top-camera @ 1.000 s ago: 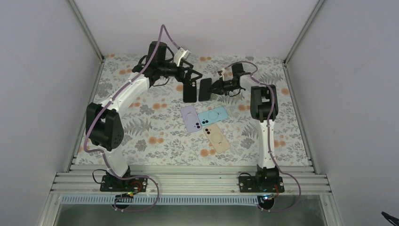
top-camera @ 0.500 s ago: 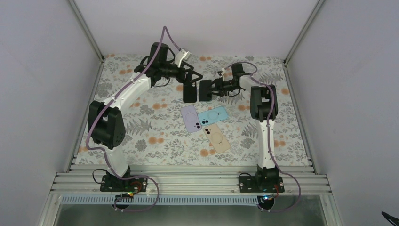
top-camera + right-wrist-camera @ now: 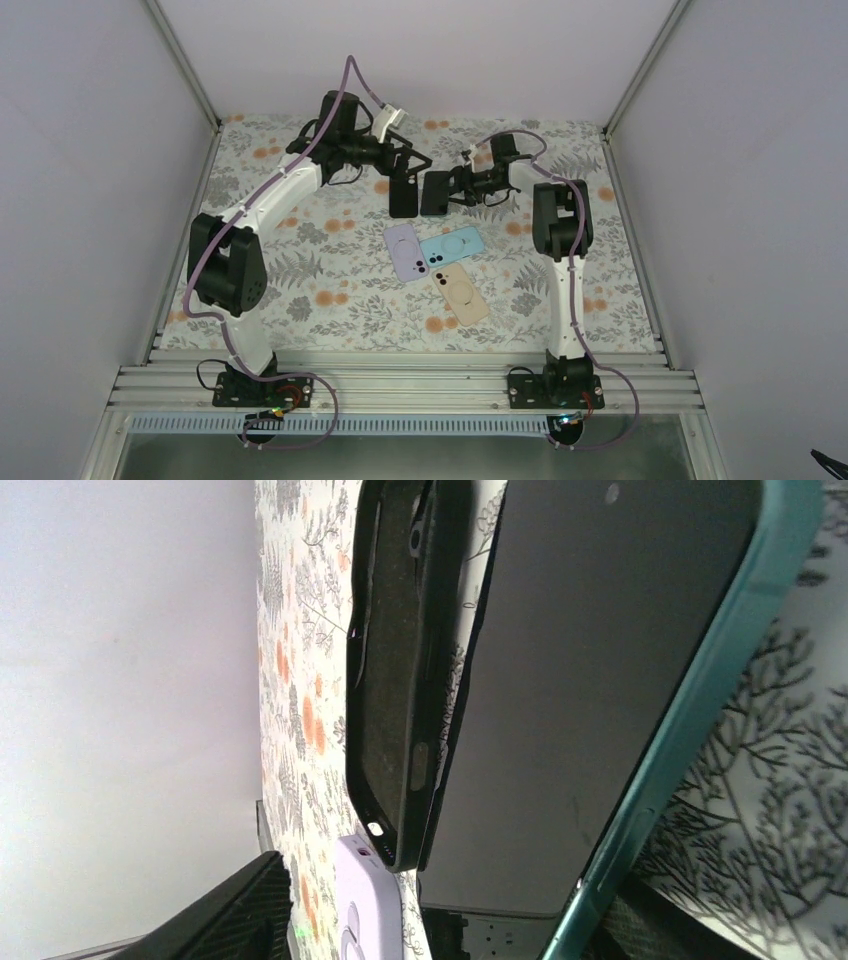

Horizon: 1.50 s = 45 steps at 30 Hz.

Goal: Take the phone out of the phone case
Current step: Place the phone at the center of the board.

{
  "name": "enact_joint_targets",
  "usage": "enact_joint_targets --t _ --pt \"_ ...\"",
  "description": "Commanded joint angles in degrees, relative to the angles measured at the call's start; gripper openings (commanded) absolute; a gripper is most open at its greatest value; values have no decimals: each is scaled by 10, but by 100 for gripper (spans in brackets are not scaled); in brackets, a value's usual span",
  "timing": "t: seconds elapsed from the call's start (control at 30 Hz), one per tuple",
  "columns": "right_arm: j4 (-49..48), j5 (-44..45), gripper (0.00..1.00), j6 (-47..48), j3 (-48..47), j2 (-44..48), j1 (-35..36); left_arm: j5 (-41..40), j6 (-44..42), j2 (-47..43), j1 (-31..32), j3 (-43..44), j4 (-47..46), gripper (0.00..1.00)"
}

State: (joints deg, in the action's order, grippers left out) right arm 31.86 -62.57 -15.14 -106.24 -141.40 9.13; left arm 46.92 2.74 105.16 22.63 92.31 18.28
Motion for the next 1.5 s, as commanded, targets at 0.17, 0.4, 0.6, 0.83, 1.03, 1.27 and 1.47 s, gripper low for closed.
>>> enact_joint_targets --t 0.17,0.4,0.6,0.83,1.03,1.27,1.47 --pt "-3 18 69 2 -18 13 12 -10 9 9 2 6 -18 100" --pt "10 49 82 29 -16 36 12 -20 7 2 1 5 -18 100" --pt "12 73 99 45 -17 56 12 -30 3 -8 1 4 -15 100" --pt "12 80 99 52 -2 84 6 -54 -13 -40 0 -12 -13 100" --pt "2 85 99 64 26 133 -4 -48 -46 -68 -14 -26 3 100" --pt "7 82 99 95 59 206 -29 -15 -131 -103 -36 -64 87 100" --pt "-7 96 99 106 102 272 -56 -85 -227 -113 -11 -104 152 100"
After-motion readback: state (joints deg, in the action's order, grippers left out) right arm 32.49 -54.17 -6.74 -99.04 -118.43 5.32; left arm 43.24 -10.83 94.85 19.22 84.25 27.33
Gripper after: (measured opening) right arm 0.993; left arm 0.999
